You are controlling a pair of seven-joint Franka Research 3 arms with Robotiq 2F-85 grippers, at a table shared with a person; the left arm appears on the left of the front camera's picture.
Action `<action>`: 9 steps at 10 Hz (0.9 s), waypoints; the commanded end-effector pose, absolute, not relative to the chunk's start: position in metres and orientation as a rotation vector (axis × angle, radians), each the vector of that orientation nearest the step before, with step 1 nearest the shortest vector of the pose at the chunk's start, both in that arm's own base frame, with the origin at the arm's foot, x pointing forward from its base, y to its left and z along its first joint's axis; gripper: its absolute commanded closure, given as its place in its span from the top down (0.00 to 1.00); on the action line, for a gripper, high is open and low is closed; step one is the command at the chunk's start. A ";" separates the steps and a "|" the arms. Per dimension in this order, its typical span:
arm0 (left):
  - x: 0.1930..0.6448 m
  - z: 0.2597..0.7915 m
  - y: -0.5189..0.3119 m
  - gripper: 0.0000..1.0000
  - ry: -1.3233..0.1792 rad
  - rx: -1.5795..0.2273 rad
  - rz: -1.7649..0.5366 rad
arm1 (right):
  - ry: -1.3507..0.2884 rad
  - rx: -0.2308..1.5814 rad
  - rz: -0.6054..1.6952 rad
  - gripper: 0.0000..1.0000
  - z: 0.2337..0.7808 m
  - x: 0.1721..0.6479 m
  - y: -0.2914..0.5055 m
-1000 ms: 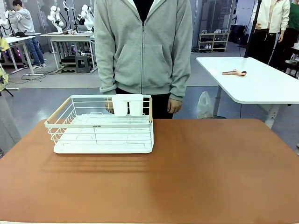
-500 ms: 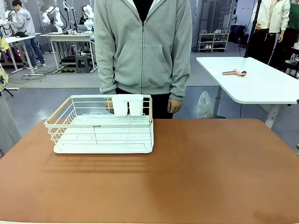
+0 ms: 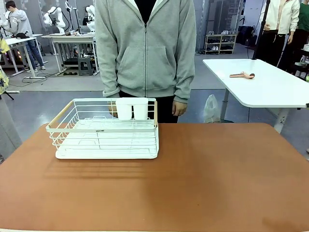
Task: Clean the table.
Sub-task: Pick up the Lint Roller when the human hands it over.
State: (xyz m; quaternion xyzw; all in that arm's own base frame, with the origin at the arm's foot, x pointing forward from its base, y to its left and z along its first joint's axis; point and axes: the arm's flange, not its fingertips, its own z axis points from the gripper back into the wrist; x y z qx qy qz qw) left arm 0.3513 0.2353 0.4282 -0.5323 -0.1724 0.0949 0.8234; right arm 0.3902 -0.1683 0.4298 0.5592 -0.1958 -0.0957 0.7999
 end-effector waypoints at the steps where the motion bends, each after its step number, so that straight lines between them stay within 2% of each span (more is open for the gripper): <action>1: 0.349 0.428 0.236 1.00 -0.371 -1.133 0.196 | -0.423 1.204 -0.202 1.00 0.431 0.390 -0.168; 9: 0.349 0.428 0.236 1.00 -0.371 -1.133 0.196 | -0.423 1.204 -0.202 1.00 0.431 0.390 -0.168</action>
